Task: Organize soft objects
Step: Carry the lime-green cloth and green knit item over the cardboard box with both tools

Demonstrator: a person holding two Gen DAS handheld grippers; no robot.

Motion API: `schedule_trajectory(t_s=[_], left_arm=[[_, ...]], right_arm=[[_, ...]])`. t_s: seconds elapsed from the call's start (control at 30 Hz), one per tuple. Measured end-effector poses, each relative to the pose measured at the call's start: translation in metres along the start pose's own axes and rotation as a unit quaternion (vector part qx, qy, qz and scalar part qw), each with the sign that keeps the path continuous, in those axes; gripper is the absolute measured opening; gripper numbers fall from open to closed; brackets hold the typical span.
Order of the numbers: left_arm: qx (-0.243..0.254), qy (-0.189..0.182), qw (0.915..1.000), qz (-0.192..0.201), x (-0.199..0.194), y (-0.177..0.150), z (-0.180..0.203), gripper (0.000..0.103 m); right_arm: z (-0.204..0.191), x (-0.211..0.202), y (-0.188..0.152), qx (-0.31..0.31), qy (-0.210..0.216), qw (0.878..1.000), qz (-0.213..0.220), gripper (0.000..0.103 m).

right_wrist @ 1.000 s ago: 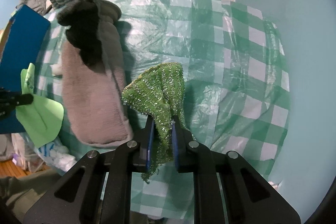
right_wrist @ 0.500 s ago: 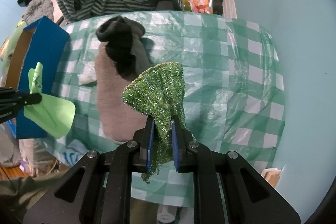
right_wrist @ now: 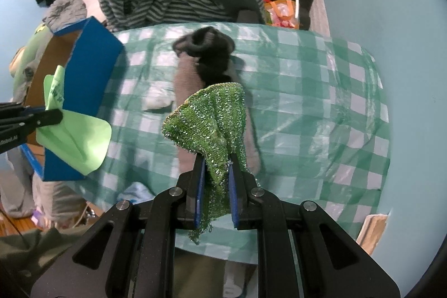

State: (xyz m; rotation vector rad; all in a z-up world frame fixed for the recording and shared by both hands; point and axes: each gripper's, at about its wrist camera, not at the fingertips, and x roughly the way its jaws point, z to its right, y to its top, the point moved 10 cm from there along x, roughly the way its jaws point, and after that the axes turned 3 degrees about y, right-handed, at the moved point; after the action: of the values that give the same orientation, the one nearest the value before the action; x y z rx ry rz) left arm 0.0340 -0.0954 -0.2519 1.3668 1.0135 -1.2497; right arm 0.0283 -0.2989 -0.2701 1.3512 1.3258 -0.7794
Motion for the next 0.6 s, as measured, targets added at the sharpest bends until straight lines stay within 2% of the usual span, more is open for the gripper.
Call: schedule_trajectory(t_s=[0.6], left_arm=[[-0.015, 0.016, 0.9986, 0.047, -0.047, -0.006, -0.044, 0.009]], right_arm=[[-0.077, -0.017, 0.026, -0.049, 0.026, 0.998, 0.024, 0.014]])
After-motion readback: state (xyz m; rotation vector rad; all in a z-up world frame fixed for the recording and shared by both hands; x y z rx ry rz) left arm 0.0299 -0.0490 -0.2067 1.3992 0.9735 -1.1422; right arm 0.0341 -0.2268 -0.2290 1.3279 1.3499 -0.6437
